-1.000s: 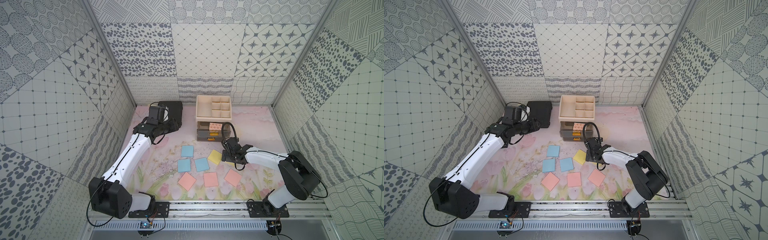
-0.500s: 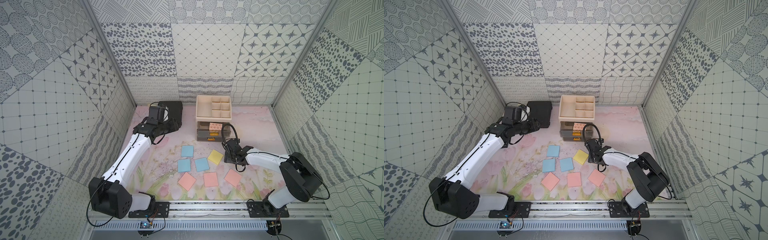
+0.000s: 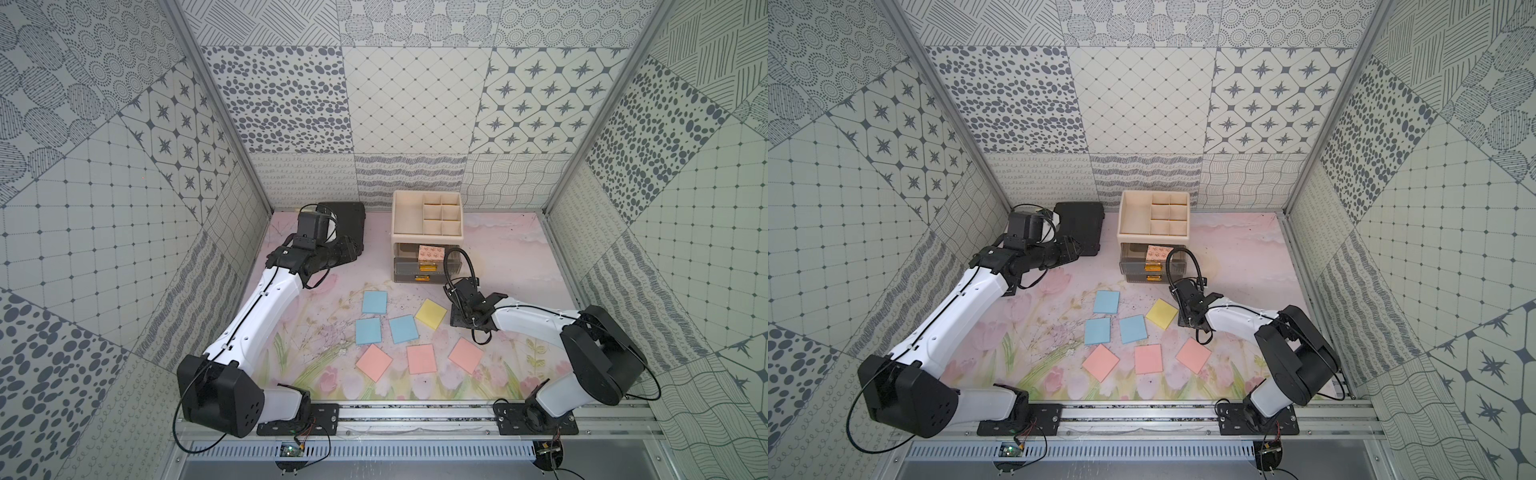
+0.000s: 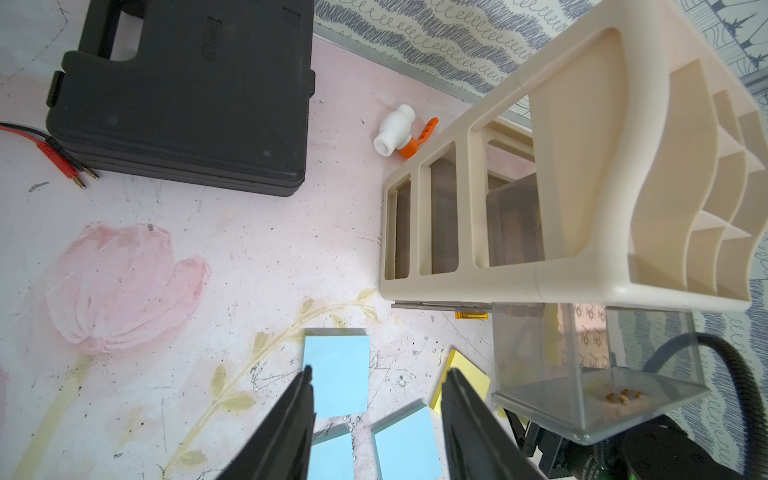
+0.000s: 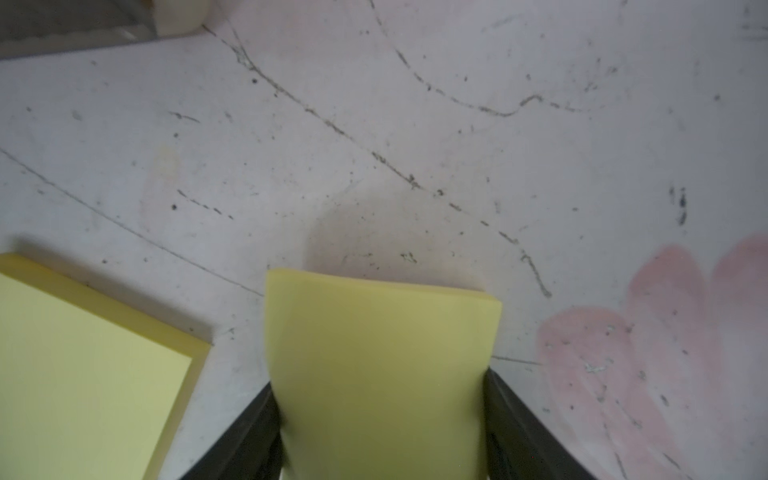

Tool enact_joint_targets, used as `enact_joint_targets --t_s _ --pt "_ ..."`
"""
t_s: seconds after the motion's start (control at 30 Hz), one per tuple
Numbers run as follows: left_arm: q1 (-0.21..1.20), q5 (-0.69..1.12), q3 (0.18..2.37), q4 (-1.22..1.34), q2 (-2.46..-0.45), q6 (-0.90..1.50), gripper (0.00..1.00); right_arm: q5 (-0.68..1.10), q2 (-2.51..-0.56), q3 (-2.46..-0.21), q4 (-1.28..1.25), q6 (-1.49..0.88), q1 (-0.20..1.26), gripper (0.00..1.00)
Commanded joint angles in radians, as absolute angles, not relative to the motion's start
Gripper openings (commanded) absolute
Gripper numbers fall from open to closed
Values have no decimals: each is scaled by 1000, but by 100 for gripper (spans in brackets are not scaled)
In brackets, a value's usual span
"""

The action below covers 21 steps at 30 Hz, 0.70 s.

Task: Please put the sticky notes in the drawer by color
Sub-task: Pick up the sticky notes from the center of the board.

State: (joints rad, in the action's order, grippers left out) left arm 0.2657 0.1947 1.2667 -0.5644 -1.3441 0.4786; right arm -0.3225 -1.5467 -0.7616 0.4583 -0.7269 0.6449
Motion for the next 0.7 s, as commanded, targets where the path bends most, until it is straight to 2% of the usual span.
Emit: enact_joint_targets --t_s 0.0,0.4,0.67 --pt "265 181 1279 -568 -1338 469 53 -306 -1539 -732 499 -718 649 65" --pt "264 183 1272 -556 -1343 471 53 -376 -1319 -798 697 -693 649 69" --pt "264 185 1270 -551 -1345 471 53 -427 -1191 -929 884 -673 649 69"
